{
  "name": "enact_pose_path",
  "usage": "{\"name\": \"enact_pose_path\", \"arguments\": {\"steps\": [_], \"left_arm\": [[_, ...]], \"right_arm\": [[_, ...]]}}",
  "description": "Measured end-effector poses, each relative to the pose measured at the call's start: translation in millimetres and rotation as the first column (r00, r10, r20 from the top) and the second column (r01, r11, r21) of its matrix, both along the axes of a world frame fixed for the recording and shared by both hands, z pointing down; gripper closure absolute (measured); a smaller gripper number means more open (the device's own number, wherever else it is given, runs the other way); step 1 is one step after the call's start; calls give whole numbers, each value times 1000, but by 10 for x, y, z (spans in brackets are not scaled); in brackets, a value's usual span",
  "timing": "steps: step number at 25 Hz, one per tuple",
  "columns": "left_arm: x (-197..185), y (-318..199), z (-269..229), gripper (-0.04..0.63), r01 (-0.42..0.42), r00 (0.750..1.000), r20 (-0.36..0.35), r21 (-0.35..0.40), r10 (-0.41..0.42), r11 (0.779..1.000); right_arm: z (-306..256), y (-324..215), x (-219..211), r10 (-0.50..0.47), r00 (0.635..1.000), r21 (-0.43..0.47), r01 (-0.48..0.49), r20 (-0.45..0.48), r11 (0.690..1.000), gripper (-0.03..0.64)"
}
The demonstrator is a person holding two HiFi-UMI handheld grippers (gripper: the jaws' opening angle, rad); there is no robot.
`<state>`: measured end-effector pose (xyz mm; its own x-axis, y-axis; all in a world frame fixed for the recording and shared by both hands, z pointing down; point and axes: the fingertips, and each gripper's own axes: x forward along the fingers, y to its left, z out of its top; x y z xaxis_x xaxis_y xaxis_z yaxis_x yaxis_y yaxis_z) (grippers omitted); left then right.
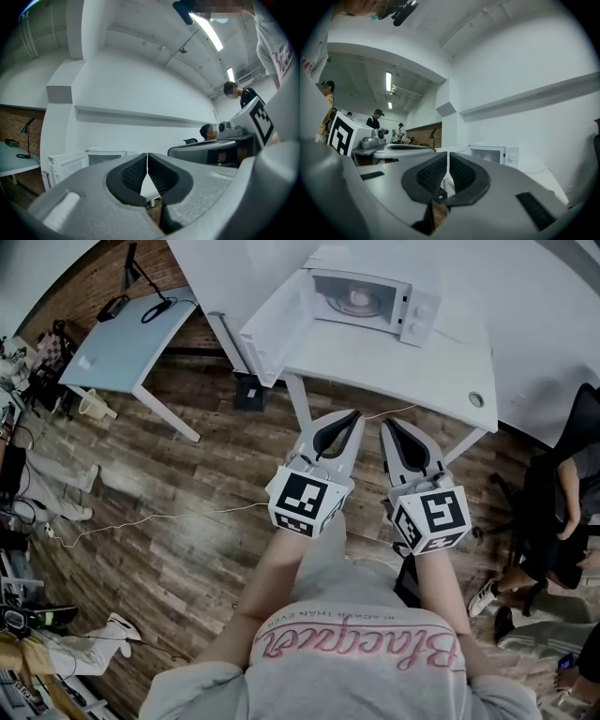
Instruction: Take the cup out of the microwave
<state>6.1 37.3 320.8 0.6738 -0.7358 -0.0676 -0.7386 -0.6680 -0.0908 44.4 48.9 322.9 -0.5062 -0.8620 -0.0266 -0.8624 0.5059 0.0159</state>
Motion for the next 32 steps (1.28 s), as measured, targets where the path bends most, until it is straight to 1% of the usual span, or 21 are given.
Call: {"name": "enact_pose_path", "arguments": {"steps": [8, 12, 17, 23, 32], "left_arm": [[99, -296, 10, 589, -12, 1000, 8, 7, 12, 1000], [136, -421, -27, 589, -22, 1000, 1, 3, 22, 1000], [231, -565, -19, 589, -41, 999, 12, 7, 41, 999], [232, -877, -34, 588, -51, 999, 17, 8, 51, 999], [158, -1407, -37, 588, -49, 999, 4, 4, 49, 999]], "right_arm": [[-1, -222, 112, 9, 1000, 9, -9, 27, 1000, 604], [-13, -307, 147, 11, 1000, 5, -11, 27, 1000, 604], [-10, -462, 224, 19, 999, 4, -19, 31, 1000, 604], [-3, -774, 206, 24, 999, -1, -24, 31, 1000, 604], [7, -1293, 144, 23, 1000, -13, -22, 21, 1000, 604]]}}
